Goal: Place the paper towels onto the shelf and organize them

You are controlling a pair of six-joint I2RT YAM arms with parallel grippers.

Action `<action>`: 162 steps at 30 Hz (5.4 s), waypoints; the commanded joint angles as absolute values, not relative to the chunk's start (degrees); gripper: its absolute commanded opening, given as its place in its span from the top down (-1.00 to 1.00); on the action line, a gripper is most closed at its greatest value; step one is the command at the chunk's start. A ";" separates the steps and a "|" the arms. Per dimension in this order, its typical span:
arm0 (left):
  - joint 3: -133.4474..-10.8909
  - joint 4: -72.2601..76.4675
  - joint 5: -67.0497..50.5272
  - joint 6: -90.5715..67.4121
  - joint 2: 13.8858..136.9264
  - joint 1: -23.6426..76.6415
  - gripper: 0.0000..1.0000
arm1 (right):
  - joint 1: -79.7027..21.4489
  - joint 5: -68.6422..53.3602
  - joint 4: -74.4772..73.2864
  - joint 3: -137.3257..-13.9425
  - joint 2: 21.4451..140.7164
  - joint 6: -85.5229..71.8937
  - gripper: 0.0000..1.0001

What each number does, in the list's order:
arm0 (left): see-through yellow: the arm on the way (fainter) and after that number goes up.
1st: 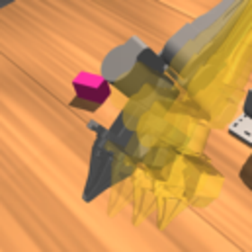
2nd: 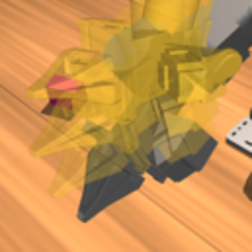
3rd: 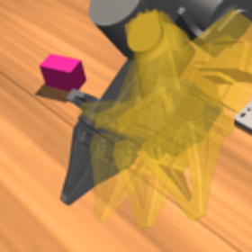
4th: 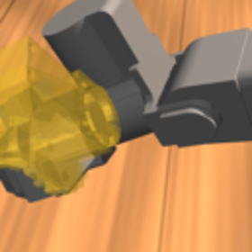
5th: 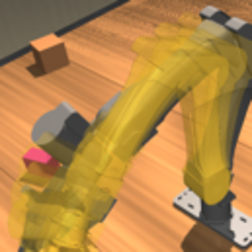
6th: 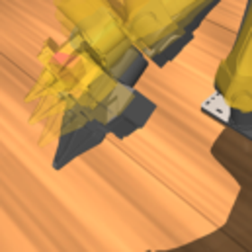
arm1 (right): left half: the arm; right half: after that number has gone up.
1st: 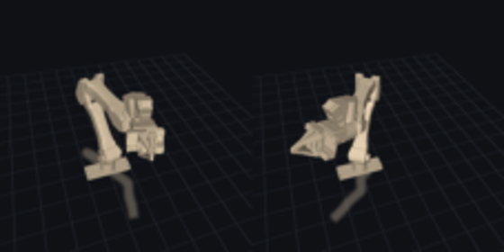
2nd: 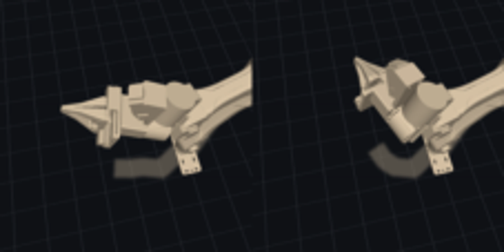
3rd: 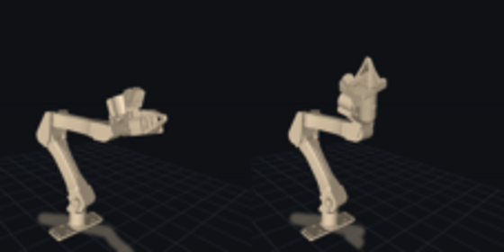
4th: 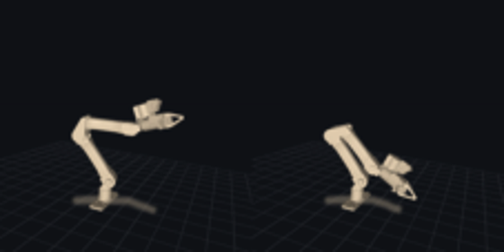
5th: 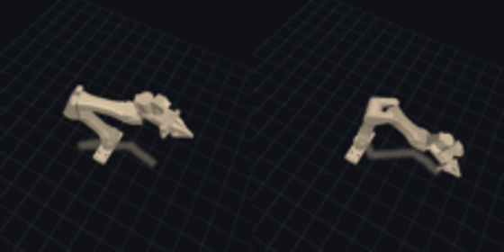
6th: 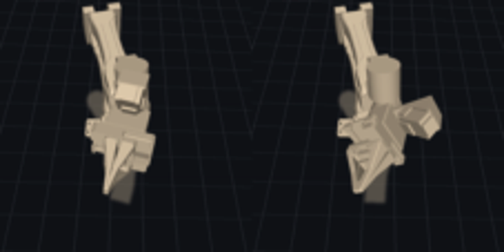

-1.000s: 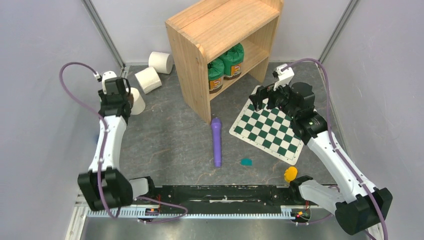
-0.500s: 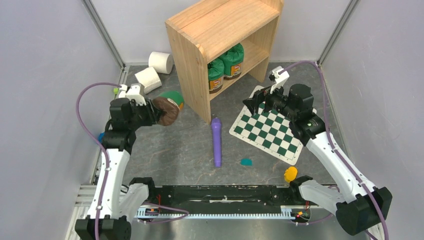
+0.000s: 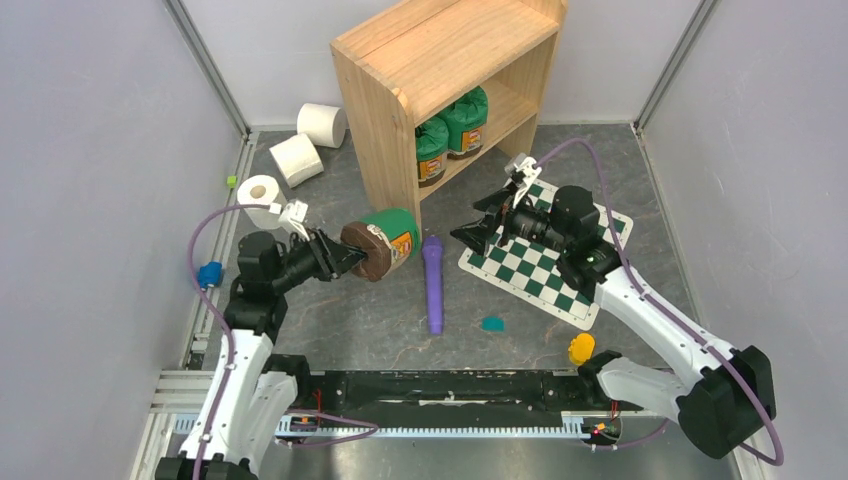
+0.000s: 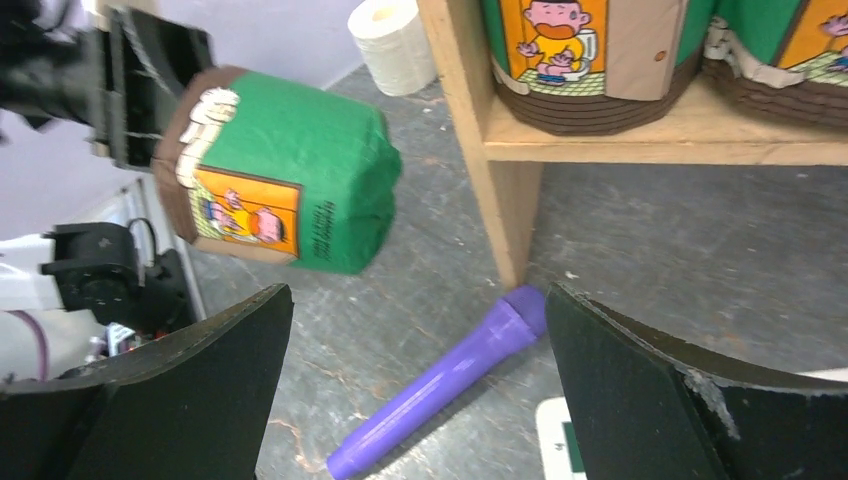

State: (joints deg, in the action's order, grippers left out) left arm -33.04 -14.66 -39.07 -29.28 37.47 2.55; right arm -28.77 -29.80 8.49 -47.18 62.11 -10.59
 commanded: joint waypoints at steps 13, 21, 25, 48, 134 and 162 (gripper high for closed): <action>-18.35 44.26 -52.01 -66.19 38.20 3.90 0.55 | -29.89 -46.20 44.25 -41.00 65.06 -31.60 -0.99; -18.80 52.10 -52.43 -69.84 38.77 5.57 0.54 | -32.48 -50.05 49.83 -43.56 67.67 -33.22 -0.90; -19.20 54.57 -52.13 -71.06 39.43 6.61 0.54 | -33.72 -51.86 54.01 -44.21 68.90 -34.88 -0.89; -20.29 60.08 -48.69 -72.31 42.61 11.25 0.52 | -37.74 -56.48 67.19 -45.70 73.55 -43.13 -0.42; -35.99 -26.46 3.66 -10.37 35.06 15.34 -0.99 | -12.15 -27.69 -30.02 -106.75 98.24 61.60 1.00; -35.79 -26.02 2.59 -10.37 36.27 15.38 -0.99 | -12.17 -25.68 -24.97 -104.73 98.89 66.35 0.10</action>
